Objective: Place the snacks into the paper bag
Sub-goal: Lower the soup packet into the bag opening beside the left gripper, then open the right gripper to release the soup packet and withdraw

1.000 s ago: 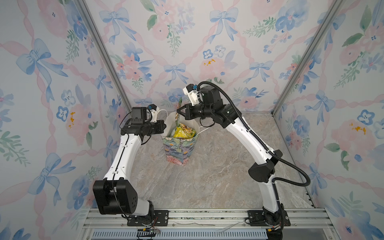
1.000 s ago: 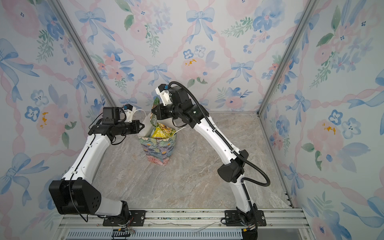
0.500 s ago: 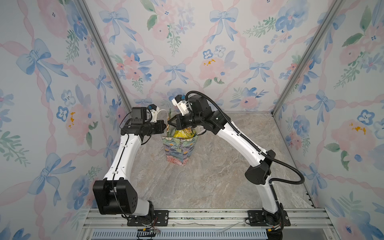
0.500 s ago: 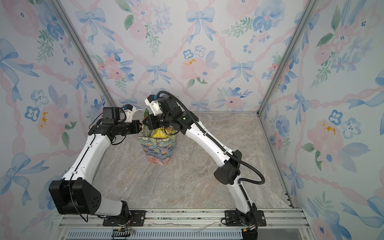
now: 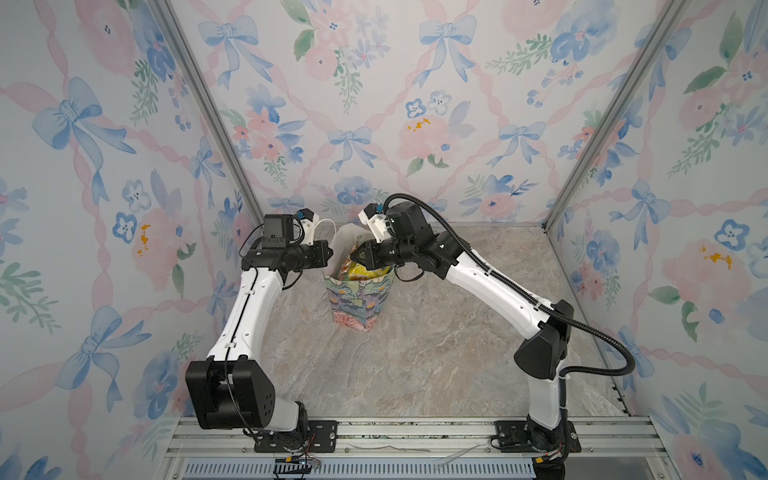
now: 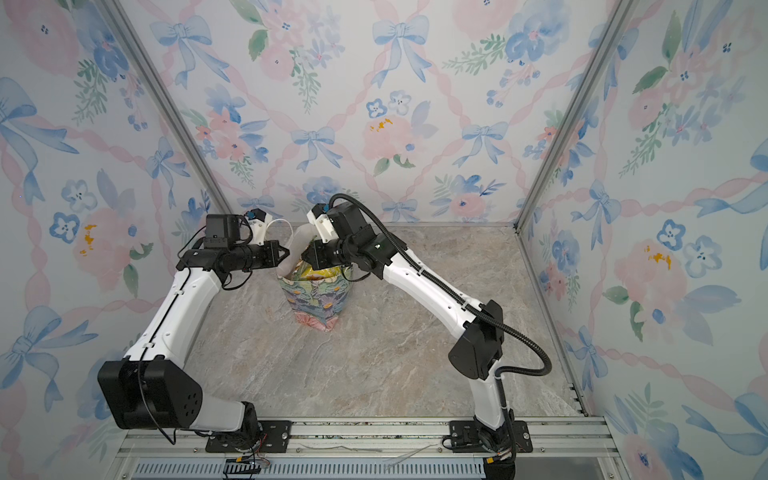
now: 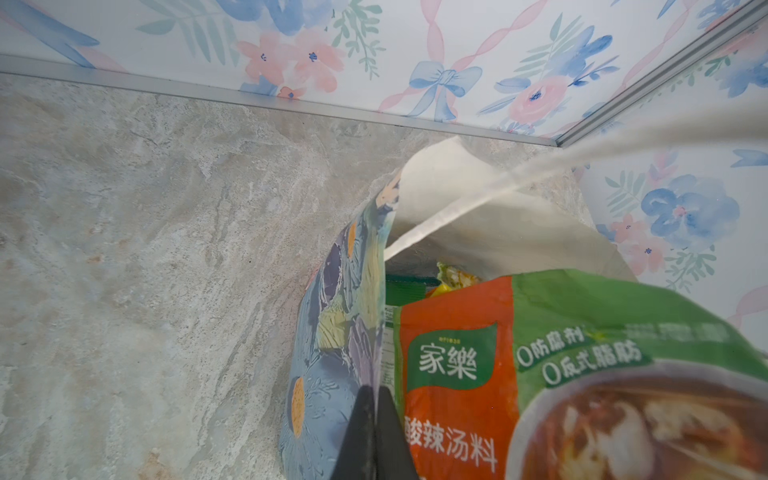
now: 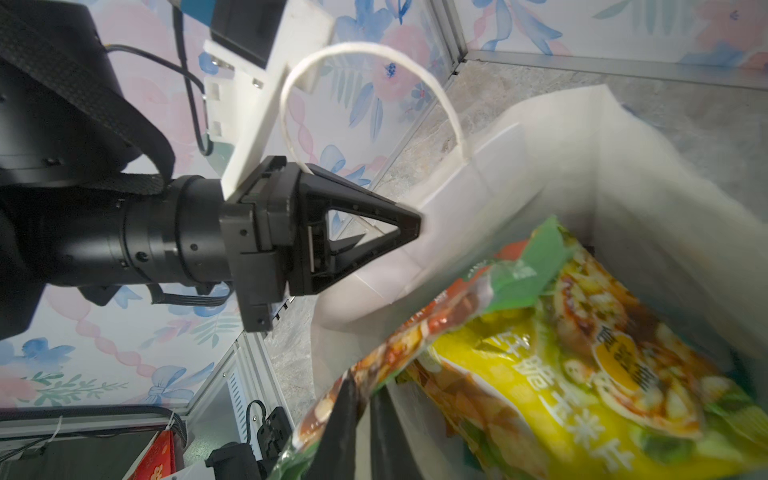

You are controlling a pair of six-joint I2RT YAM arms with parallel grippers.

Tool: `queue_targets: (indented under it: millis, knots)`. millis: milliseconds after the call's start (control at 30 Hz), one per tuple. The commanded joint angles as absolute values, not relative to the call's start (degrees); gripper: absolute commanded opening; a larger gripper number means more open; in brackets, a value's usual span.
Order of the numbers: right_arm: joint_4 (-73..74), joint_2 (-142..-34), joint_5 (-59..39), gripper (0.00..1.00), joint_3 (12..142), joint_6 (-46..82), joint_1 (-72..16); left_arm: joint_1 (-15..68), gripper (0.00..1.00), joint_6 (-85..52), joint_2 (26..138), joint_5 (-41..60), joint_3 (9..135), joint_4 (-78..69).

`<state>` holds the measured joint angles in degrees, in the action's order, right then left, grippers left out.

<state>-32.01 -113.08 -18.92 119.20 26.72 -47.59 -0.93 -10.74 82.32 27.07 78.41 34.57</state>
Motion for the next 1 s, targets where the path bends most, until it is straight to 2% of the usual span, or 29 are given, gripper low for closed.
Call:
queue_targets:
  millis: [0,300,600,700,833,867,900,967]
  knots:
    - [-32.6,-109.0,-13.3,0.20,115.9,26.0,-45.7,-1.0,0.00,-11.4,81.0,28.6,78.8,34.9]
    - [-35.0,-106.0,-7.5,0.40,113.0,22.7,-43.8,-0.7,0.00,-11.7,81.5,28.7,79.2,34.9]
    - [-34.9,-104.5,-5.9,0.65,114.9,19.2,-44.4,-0.5,0.00,-11.8,81.8,28.6,79.4,34.9]
    - [-34.4,-102.3,-3.0,0.76,113.6,16.6,-44.3,-0.4,0.00,-11.9,81.8,28.4,79.7,34.9]
    - [-30.6,-97.3,2.9,0.97,109.0,13.5,-43.8,-0.5,0.00,-12.1,82.1,27.7,79.8,34.9]
    - [-28.9,-95.6,4.3,0.97,107.4,12.8,-43.6,-0.4,0.01,-12.2,82.0,27.6,79.8,34.9]
    - [-27.5,-95.2,5.1,0.97,106.0,12.2,-43.3,-0.4,0.07,-12.3,82.1,27.4,79.9,34.9]
    - [-25.2,-91.4,6.7,0.96,103.4,11.6,-42.2,-0.4,0.30,-12.5,82.0,27.3,80.1,34.9]
